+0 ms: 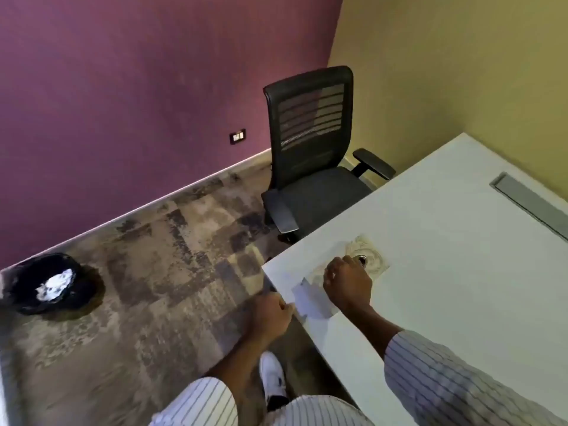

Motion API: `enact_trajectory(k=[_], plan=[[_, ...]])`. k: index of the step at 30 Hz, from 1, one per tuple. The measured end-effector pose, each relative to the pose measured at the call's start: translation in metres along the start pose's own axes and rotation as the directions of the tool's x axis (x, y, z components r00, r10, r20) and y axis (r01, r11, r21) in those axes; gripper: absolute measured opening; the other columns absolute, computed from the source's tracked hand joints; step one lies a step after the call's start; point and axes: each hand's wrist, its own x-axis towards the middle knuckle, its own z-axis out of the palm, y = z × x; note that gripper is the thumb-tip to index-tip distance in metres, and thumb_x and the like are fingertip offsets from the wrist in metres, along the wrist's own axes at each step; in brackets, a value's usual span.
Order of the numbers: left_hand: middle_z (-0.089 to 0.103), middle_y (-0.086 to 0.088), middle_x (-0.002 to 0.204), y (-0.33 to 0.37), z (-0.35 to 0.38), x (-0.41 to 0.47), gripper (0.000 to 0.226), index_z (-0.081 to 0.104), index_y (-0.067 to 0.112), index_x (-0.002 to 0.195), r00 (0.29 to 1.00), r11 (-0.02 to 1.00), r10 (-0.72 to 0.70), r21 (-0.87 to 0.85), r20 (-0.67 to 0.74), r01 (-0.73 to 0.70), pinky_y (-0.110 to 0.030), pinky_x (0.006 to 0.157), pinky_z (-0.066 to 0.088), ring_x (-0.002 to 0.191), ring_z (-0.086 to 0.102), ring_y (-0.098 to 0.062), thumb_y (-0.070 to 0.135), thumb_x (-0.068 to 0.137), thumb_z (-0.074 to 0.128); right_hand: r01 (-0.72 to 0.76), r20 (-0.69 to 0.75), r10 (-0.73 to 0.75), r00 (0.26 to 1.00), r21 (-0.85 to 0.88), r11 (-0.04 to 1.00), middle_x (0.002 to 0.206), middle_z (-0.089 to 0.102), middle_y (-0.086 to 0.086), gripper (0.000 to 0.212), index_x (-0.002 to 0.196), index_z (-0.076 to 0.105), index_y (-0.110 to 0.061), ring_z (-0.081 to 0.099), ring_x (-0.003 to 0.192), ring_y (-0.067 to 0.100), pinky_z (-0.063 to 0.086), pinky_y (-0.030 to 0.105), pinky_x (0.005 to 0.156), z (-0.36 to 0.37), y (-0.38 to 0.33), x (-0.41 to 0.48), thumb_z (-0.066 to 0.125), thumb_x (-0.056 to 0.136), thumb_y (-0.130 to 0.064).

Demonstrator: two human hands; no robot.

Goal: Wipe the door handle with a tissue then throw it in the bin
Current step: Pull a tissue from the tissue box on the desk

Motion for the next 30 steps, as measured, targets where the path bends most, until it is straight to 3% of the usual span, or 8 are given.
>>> enact_trajectory(k=[3,5,9,14,17,21,24,30], plan=[[0.079,-0.019,0.104,0.019,0.016,0.015,0.036,0.071,0.009,0.093,0.998,0.998,0.038,-0.042,0.050,-0.036,-0.032,0.071,0.043,0.100,0.075,-0.032,0.038,0.112,0.063,-0.138,0.037,0.137,0.990,0.005,0.990,0.106,0.072,0.001,0.017,0.093,0.081,-0.023,0.065,0.109,0.027,0.056,0.035,0.076,-0.007,0.029,0.012,0.064,0.090,-0.025],[0.080,-0.017,0.100,0.028,0.023,0.020,0.037,0.069,0.010,0.091,0.998,0.997,0.023,-0.071,0.064,-0.019,-0.034,0.069,0.050,0.090,0.073,-0.027,0.038,0.113,0.060,-0.199,0.078,0.197,0.977,0.021,0.980,0.106,0.073,-0.005,0.017,0.086,0.082,-0.029,0.065,0.108,0.023,0.055,0.034,0.079,-0.009,0.045,0.018,0.066,0.087,-0.023],[0.083,-0.027,0.102,0.037,0.035,0.036,0.044,0.074,0.002,0.088,0.992,0.968,-0.053,-0.236,0.118,0.080,-0.050,0.091,0.066,0.097,0.082,-0.041,0.037,0.113,0.062,-0.229,0.082,0.229,0.970,-0.008,0.973,0.112,0.070,0.005,0.018,0.098,0.078,-0.019,0.063,0.116,0.032,0.050,0.038,0.078,0.002,0.061,0.028,0.060,0.092,-0.020],[0.083,-0.027,0.095,0.044,0.042,0.050,0.060,0.076,-0.009,0.089,0.988,0.952,-0.079,-0.284,0.136,0.116,-0.052,0.089,0.067,0.093,0.082,-0.044,0.047,0.108,0.069,-0.188,0.075,0.191,0.979,-0.043,0.981,0.116,0.073,0.004,0.017,0.095,0.083,-0.021,0.064,0.116,0.030,0.053,0.036,0.077,0.009,0.068,0.037,0.067,0.095,-0.027],[0.084,-0.022,0.089,0.047,0.045,0.054,0.060,0.078,-0.006,0.087,0.987,0.952,-0.082,-0.281,0.137,0.119,-0.049,0.088,0.068,0.089,0.082,-0.040,0.050,0.105,0.072,-0.201,0.101,0.207,0.973,-0.066,0.977,0.118,0.074,0.002,0.017,0.101,0.083,-0.022,0.063,0.120,0.029,0.055,0.038,0.080,0.010,0.066,0.040,0.068,0.094,-0.027],[0.084,-0.021,0.088,0.052,0.053,0.058,0.056,0.061,0.009,0.063,0.987,0.961,-0.076,-0.255,0.141,0.110,-0.050,0.089,0.068,0.089,0.083,-0.039,0.045,0.103,0.077,-0.246,0.135,0.253,0.958,-0.063,0.967,0.120,0.075,0.004,0.020,0.108,0.078,-0.016,0.063,0.120,0.026,0.054,0.035,0.083,0.012,0.061,0.048,0.070,0.091,-0.025],[0.083,-0.023,0.090,0.055,0.054,0.058,0.060,0.057,0.009,0.059,0.987,0.969,-0.096,-0.214,0.128,0.122,-0.047,0.090,0.068,0.092,0.082,-0.040,0.047,0.101,0.078,-0.230,0.146,0.236,0.961,-0.060,0.971,0.118,0.075,0.007,0.018,0.106,0.079,-0.013,0.062,0.120,0.028,0.054,0.035,0.082,0.013,0.057,0.050,0.074,0.091,-0.022],[0.081,-0.028,0.108,0.063,0.052,0.062,0.061,0.077,-0.009,0.098,0.987,0.979,-0.141,-0.137,0.082,0.152,-0.047,0.093,0.066,0.107,0.078,-0.044,0.052,0.095,0.082,-0.125,0.213,0.153,0.965,-0.141,0.982,0.126,0.069,0.012,0.035,0.118,0.074,-0.004,0.054,0.126,0.033,0.055,0.040,0.081,0.016,0.061,0.050,0.070,0.096,-0.030]])
